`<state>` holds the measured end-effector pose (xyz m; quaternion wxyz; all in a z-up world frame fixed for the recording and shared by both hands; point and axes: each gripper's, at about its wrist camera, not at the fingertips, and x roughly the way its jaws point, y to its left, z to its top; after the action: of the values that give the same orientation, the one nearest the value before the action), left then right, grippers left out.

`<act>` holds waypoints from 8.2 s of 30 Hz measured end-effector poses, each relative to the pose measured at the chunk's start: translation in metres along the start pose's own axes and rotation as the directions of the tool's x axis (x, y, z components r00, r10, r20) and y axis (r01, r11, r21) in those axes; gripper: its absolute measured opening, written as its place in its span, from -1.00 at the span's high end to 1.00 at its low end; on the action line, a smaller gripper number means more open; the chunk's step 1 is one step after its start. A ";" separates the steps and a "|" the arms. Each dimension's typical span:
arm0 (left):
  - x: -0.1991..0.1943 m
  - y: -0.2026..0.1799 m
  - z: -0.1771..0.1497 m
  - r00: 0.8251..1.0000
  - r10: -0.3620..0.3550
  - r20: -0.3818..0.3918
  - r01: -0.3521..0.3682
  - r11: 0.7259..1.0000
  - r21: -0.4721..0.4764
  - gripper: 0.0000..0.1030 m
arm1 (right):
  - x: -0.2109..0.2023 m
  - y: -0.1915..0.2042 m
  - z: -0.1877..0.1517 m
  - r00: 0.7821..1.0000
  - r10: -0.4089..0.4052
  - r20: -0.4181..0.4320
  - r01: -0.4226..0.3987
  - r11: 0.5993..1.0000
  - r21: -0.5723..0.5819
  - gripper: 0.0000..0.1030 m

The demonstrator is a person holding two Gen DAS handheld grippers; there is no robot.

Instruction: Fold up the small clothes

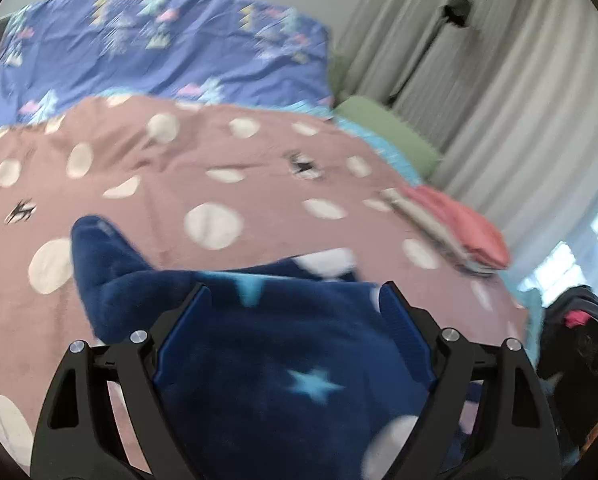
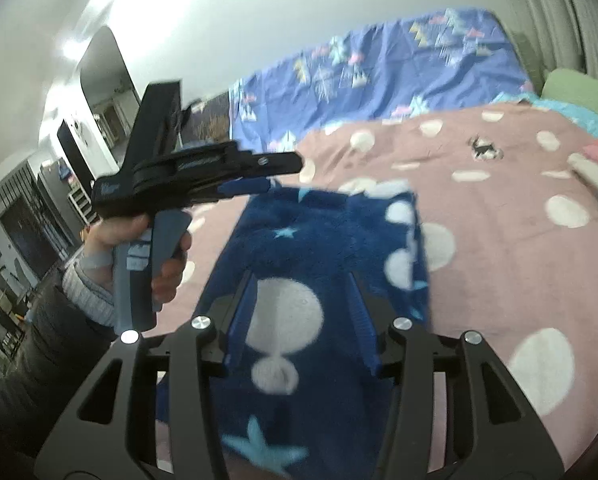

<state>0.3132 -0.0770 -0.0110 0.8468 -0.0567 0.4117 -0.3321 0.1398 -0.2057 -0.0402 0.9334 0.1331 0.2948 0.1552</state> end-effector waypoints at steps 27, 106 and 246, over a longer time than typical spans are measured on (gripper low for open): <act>0.039 0.014 -0.021 0.995 0.022 -0.094 -0.015 0.997 0.074 -0.73 | 0.031 -0.003 -0.026 0.995 -0.092 -0.042 0.088 0.993 -0.080 0.03; -0.016 -0.062 -0.117 0.967 0.255 0.031 -0.251 0.915 0.315 -0.97 | -0.059 -0.003 -0.068 0.796 -0.605 -0.012 0.601 0.787 0.140 -0.81; -0.231 -0.054 -0.193 0.659 0.591 0.465 -0.627 0.773 -0.096 -0.97 | -0.066 0.130 -0.063 0.930 -0.269 0.249 0.301 0.949 -0.098 -0.96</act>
<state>0.0414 0.0567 0.0350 0.9834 0.0366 0.1765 -0.0200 0.0232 -0.1012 -0.0123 0.9809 0.0430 0.1885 0.0206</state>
